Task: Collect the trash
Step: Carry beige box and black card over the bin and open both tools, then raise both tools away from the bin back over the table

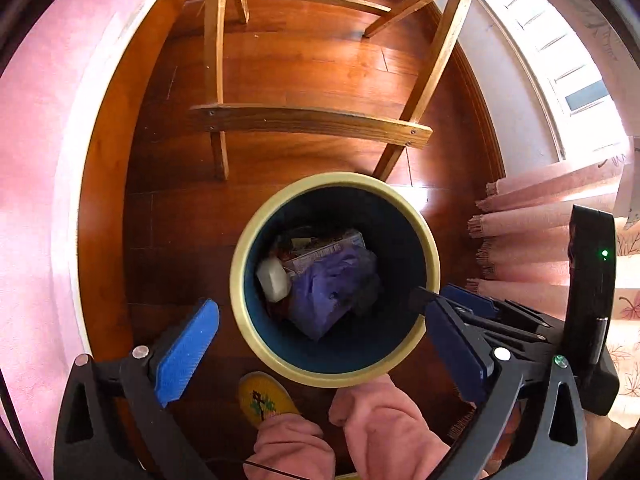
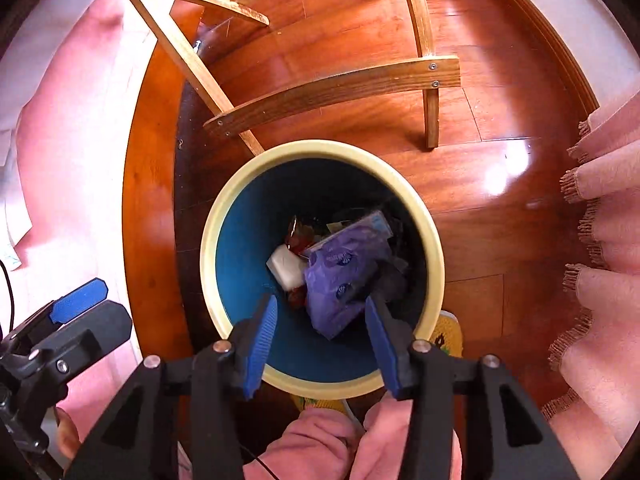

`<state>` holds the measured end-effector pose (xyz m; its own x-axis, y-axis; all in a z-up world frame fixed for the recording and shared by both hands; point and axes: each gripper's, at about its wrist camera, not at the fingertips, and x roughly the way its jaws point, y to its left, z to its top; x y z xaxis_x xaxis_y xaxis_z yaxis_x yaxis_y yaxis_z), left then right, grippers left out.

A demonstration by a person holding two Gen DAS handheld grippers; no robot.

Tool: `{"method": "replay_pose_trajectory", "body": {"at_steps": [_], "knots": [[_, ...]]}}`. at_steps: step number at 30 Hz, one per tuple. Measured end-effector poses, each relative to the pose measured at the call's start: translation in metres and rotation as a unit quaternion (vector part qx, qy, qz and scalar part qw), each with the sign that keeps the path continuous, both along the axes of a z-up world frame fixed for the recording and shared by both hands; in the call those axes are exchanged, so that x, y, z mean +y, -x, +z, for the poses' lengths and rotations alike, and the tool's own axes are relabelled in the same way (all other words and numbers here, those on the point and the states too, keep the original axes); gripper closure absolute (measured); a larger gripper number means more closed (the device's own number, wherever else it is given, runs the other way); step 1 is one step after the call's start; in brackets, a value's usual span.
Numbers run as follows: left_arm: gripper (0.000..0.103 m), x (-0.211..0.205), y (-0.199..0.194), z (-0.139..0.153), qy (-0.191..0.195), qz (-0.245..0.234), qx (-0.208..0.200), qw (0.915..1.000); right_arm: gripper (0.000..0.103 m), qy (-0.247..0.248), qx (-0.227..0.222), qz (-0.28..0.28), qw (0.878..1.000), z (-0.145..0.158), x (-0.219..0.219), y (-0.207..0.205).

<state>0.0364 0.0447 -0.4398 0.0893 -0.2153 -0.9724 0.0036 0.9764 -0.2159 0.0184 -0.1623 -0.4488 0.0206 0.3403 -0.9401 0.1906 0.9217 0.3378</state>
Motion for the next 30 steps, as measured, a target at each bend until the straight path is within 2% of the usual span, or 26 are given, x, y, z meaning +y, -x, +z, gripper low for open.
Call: {"method": "replay_pose_trajectory", "body": {"at_steps": [3, 6, 10, 14, 23, 30], "knots": [[0.001, 0.003, -0.001, 0.019, -0.002, 0.006, -0.015, 0.9999, 0.057, -0.002, -0.002, -0.012, 1.000, 0.012, -0.004, -0.002], [0.001, 0.007, -0.001, 0.049, 0.003, 0.012, -0.032, 0.9994, 0.057, -0.003, -0.013, -0.015, 1.000, 0.042, -0.005, -0.002], [0.001, 0.010, 0.000, 0.107, 0.012, 0.015, -0.058, 0.9981, 0.057, -0.008, -0.026, -0.014, 1.000, 0.094, -0.004, -0.002], [0.001, 0.016, 0.001, 0.179, 0.018, 0.006, -0.096, 0.9952, 0.057, -0.011, -0.049, -0.022, 0.999, 0.159, -0.002, 0.000], [0.001, 0.037, 0.003, 0.331, 0.030, -0.019, -0.190, 0.9811, 0.057, -0.015, -0.113, -0.043, 0.993, 0.298, 0.011, -0.001], [0.001, 0.045, -0.012, 0.415, -0.004, -0.050, -0.250, 0.9670, 0.056, -0.009, -0.189, -0.041, 0.981, 0.388, 0.026, -0.015]]}}
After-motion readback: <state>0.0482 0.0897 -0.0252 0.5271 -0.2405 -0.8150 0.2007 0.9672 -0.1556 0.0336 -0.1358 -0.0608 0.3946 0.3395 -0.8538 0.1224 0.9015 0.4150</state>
